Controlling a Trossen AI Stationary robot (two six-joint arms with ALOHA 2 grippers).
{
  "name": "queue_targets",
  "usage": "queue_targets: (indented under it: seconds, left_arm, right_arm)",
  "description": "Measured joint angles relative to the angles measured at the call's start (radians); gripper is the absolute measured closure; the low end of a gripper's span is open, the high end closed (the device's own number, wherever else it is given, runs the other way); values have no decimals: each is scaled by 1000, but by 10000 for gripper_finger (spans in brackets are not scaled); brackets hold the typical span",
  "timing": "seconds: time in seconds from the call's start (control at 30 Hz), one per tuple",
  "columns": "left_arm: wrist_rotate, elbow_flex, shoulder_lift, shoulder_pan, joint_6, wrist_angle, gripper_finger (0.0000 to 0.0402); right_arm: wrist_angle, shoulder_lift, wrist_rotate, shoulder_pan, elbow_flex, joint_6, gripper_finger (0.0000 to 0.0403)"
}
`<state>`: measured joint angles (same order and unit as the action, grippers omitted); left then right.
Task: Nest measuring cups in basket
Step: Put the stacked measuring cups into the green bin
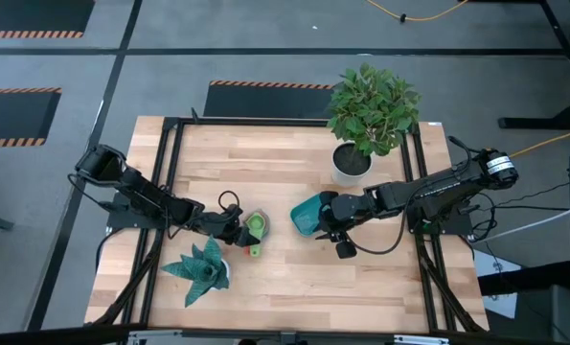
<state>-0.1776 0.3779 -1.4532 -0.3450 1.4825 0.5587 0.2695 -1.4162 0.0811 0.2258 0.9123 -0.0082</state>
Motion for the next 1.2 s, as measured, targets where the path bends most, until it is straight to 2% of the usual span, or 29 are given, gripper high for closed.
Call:
queue_targets:
  seconds: [0.43, 0.6, 0.83, 0.97, 1.2]
  left_arm:
    - [0, 0, 0, 0, -26, 0, 178]
    - [0, 0, 0, 0, -26, 0, 179]
    - [0, 0, 0, 0, -27, 0, 179]
    - [5, 0, 0, 0, -27, -1, 178]
    - [8, 0, 0, 0, -26, 0, 178]
  right_arm:
    - [0, 0, 0, 0, 0, 0, 295]
    - [-37, 0, 0, -1, -1, -155, 295]
    - [-43, 0, -1, -1, -1, -188, 295]
    - [-43, 0, 0, -1, -1, -107, 295]
    - [-60, 0, 0, -1, -1, 130, 295]
